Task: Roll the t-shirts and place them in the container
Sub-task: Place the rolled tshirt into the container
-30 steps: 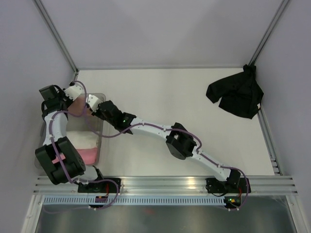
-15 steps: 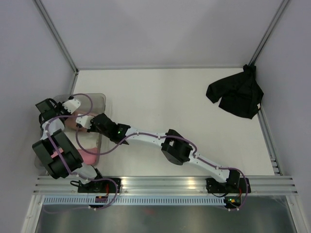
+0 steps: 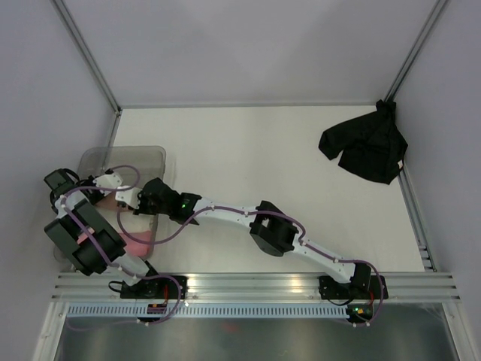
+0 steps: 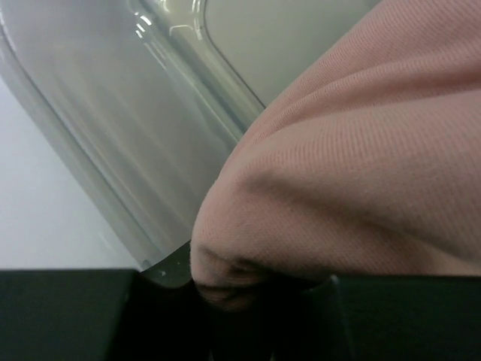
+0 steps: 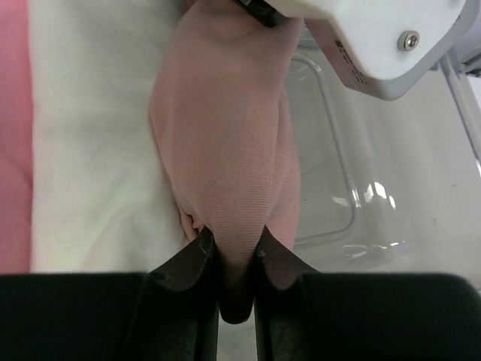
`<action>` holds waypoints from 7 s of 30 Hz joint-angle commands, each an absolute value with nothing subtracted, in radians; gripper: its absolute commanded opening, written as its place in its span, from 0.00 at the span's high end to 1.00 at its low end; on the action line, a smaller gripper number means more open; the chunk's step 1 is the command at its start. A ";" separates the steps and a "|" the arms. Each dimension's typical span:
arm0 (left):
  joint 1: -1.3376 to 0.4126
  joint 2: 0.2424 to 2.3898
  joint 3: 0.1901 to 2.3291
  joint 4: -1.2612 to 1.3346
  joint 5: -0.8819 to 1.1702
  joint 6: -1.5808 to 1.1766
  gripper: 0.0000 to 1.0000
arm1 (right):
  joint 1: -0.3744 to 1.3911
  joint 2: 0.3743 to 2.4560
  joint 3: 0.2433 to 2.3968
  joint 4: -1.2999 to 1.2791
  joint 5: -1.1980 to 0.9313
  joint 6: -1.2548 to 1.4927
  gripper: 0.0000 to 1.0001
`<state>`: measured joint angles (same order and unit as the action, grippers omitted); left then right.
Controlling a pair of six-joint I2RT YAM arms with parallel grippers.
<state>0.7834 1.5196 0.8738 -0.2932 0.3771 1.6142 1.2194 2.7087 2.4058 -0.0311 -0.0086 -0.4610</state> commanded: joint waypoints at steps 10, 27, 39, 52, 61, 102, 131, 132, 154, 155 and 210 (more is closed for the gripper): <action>0.795 1.603 0.976 -0.296 0.348 1.677 0.56 | 1.183 2.642 2.405 -0.115 -0.204 -0.150 0.95; 0.845 1.459 1.163 -0.753 0.523 1.677 0.32 | 1.173 2.660 2.414 -0.097 -0.238 -0.075 0.99; 0.845 1.460 1.206 -0.942 0.727 1.528 0.34 | 1.173 2.660 2.408 -0.094 -0.252 -0.060 0.98; 0.830 1.648 1.284 -0.832 0.663 1.356 0.56 | 1.175 2.658 2.408 -0.091 -0.268 -0.051 0.95; 0.801 1.700 1.258 -0.730 0.483 1.304 0.86 | 1.172 2.619 2.378 -0.069 -0.267 -0.008 0.71; 0.753 1.562 1.250 -0.782 0.462 1.476 0.39 | 1.114 2.568 2.252 0.049 -0.259 0.414 0.87; 0.489 1.608 1.180 -0.848 0.476 1.137 0.37 | 1.088 2.393 2.109 0.084 -0.144 0.494 0.69; 0.486 1.608 1.175 -0.835 0.479 1.129 0.37 | 1.088 2.376 2.083 0.092 -0.144 0.503 0.68; 0.460 1.643 1.166 -0.733 0.342 0.919 0.38 | 1.052 2.103 1.732 0.155 -0.052 0.439 0.66; 0.459 1.634 1.175 -0.733 0.350 0.913 0.38 | 1.048 2.092 1.724 0.156 -0.052 0.439 0.66; 0.643 1.762 1.285 -0.508 -0.023 0.727 0.83 | 1.025 2.037 1.606 0.066 -0.046 0.350 0.66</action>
